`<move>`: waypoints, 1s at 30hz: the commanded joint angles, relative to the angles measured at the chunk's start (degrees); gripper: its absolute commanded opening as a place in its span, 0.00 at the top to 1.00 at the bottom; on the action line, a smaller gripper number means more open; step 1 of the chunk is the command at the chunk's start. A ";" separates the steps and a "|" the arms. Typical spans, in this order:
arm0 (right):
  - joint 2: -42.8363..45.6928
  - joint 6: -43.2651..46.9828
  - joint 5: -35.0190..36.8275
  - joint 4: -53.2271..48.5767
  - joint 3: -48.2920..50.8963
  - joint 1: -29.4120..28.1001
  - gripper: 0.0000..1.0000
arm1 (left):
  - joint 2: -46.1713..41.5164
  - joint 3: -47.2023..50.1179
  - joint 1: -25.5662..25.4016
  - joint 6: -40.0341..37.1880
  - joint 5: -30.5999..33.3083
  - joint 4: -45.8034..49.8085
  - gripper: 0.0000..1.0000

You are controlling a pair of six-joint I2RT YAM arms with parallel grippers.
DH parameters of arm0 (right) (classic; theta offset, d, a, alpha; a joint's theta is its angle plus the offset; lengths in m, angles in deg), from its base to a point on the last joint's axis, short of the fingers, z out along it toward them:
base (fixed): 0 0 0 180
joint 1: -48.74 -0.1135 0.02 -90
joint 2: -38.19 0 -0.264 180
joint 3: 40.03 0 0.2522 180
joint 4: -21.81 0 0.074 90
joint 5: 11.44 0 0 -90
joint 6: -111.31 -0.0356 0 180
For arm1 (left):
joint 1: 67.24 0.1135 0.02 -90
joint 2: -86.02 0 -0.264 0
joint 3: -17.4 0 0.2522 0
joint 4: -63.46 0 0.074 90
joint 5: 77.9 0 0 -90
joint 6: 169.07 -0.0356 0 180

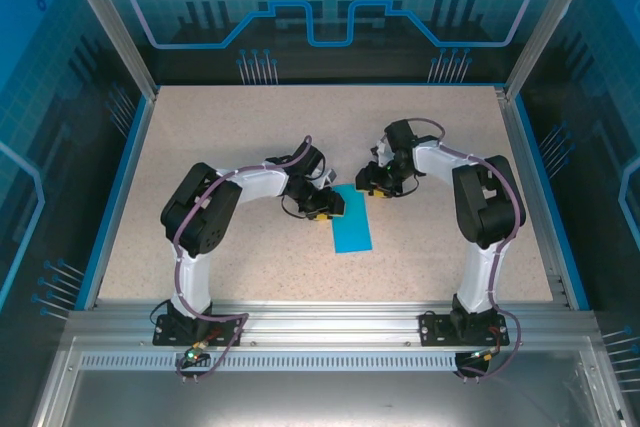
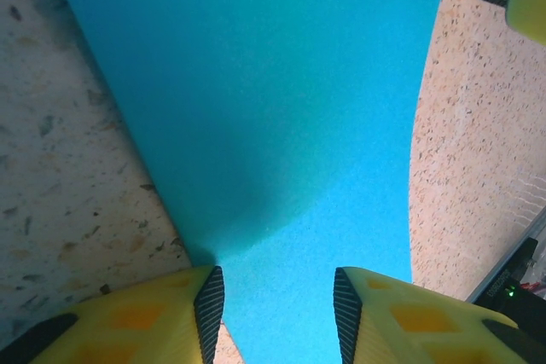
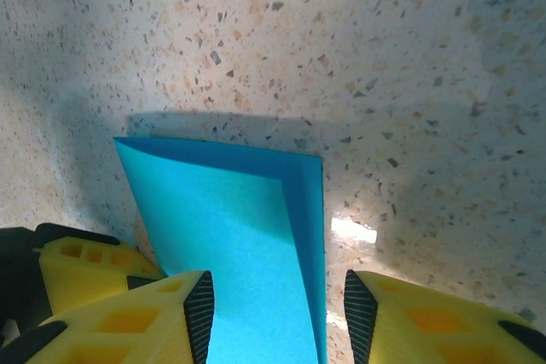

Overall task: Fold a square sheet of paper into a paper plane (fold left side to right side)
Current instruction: Fold the triangle a second time at the center of the table.

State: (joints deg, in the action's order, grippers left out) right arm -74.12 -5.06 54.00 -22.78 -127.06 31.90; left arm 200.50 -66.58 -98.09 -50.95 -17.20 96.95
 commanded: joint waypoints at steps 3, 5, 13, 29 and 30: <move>-1.70 1.39 -3.28 1.13 -0.19 -0.38 0.53 | -0.93 1.68 -0.76 -0.70 0.65 1.70 0.56; -2.62 1.62 -3.33 1.16 -0.93 -0.69 0.53 | -0.92 1.73 -0.72 -0.70 0.76 1.72 0.57; -4.06 1.81 -4.91 2.54 -0.66 -1.35 0.55 | -1.10 1.96 -0.72 -0.69 0.74 1.53 0.57; 0.52 2.83 -6.24 5.86 4.39 -1.32 0.61 | -3.98 1.96 -0.72 -1.96 1.32 0.96 0.54; 0.70 2.78 -6.68 6.11 4.74 -1.40 0.61 | -4.98 2.33 -0.71 -2.21 1.46 0.42 0.52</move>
State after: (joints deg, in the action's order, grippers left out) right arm -75.50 -3.20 49.30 -17.09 -123.59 31.04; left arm 199.14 -65.50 -98.29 -51.24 -16.70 96.45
